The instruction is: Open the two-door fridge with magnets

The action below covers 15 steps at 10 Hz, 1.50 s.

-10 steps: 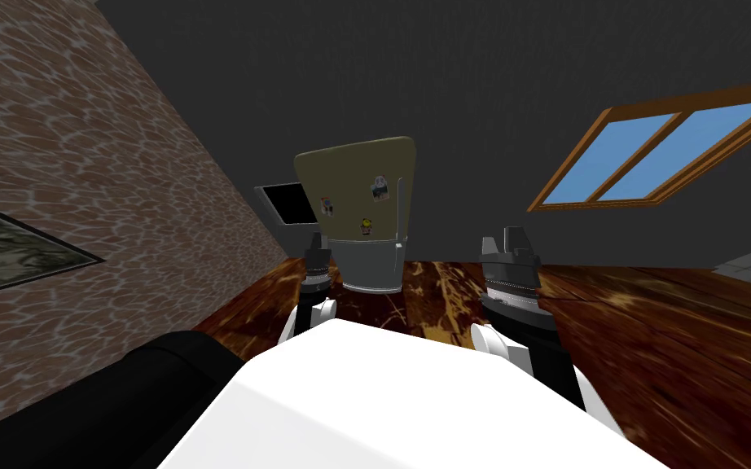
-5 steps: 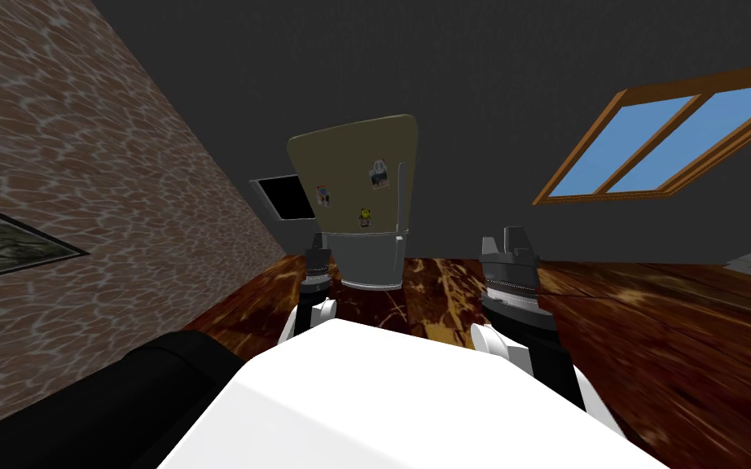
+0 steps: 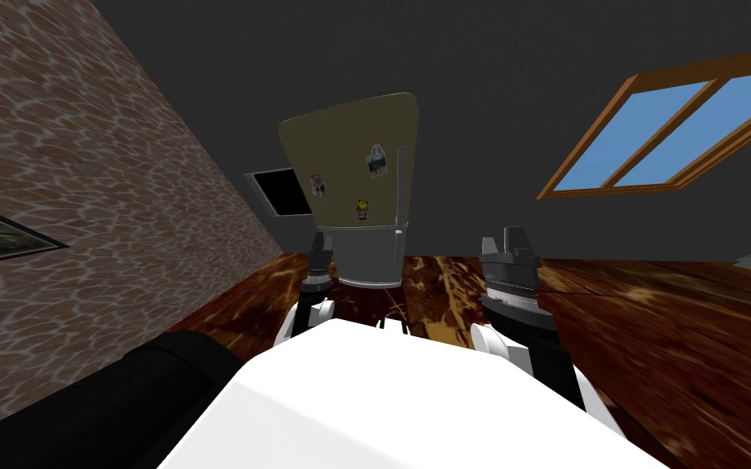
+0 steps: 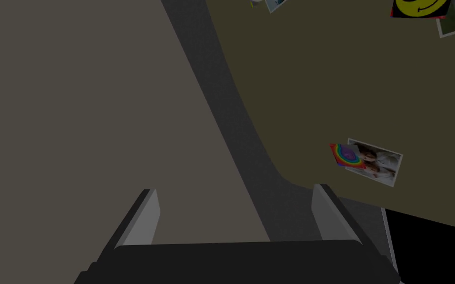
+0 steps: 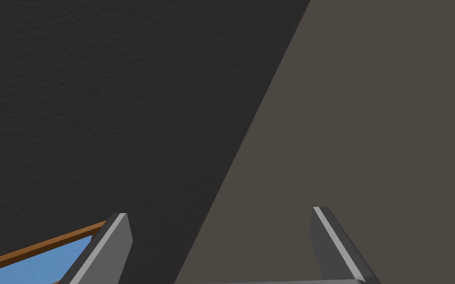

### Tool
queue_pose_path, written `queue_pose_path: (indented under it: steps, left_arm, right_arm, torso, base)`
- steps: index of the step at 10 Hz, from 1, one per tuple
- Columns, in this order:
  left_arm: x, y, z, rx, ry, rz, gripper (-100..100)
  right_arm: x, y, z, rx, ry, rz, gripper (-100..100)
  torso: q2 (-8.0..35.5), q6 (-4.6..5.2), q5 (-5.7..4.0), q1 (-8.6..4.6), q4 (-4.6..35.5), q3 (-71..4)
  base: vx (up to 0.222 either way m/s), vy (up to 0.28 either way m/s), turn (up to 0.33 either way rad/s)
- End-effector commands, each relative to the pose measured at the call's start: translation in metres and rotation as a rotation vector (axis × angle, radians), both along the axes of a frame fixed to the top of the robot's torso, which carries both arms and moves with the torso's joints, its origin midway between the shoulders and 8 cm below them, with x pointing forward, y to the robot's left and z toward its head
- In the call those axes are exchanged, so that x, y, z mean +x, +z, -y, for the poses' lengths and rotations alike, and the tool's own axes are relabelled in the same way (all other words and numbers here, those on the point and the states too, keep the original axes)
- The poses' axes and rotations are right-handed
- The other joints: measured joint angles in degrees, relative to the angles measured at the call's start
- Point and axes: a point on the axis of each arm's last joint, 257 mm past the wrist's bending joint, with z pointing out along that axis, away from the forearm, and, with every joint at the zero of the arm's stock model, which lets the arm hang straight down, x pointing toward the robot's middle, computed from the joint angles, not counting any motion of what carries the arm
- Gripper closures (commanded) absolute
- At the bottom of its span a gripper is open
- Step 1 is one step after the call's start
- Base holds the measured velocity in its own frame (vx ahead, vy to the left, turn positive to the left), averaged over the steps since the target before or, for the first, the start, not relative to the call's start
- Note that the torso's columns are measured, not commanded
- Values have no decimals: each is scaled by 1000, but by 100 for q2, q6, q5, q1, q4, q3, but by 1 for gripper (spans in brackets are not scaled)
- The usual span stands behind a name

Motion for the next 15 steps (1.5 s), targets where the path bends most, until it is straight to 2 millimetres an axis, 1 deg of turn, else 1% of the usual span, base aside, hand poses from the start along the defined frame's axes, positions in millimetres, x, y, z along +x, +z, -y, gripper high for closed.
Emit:
queue_pose_path:
  steps: [1, 2, 3, 9, 10, 13, 15]
  left_arm:
    - [6, -10, 4, 56, -28, -25, -100]
    - [9, -14, 5, 68, -34, -35, -100]
    - [15, -24, 4, 81, -41, -53, -100]
    - [31, -54, -6, 68, -37, -98, -100]
    - [35, -62, -9, 57, -34, -110, -100]
    - [42, -79, -15, 33, -25, -132, -100]
    - [48, -95, -20, 15, -20, -153, -100]
  right_arm:
    - [0, 0, 0, 0, 0, 0, 0]
    - [0, 0, 0, 0, 0, 0, 0]
    - [0, 0, 0, 0, 0, 0, 0]
    - [0, 0, 0, 0, 0, 0, 0]
    - [0, 0, 0, 0, 0, 0, 0]
    - [0, 0, 0, 0, 0, 0, 0]
    - [0, 0, 0, 0, 0, 0, 0]
  torso:
    - [4, 0, 1, 2, 5, -5]
    - [7, 0, 1, 2, 7, -4]
    - [10, 0, 1, 5, 8, -3]
    - [20, 0, 3, 10, 12, 4]
    - [14, 0, 2, 9, 9, -1]
    - [16, 0, 3, 11, 10, 0]
    - [9, 0, 5, 16, 9, -3]
  base:
    - [80, -82, -1]
    - [90, -89, -1]
    - [141, -130, -4]
    - [118, -110, -1]
    - [141, -135, -5]
    - [123, -122, 0]
    - [170, -126, -4]
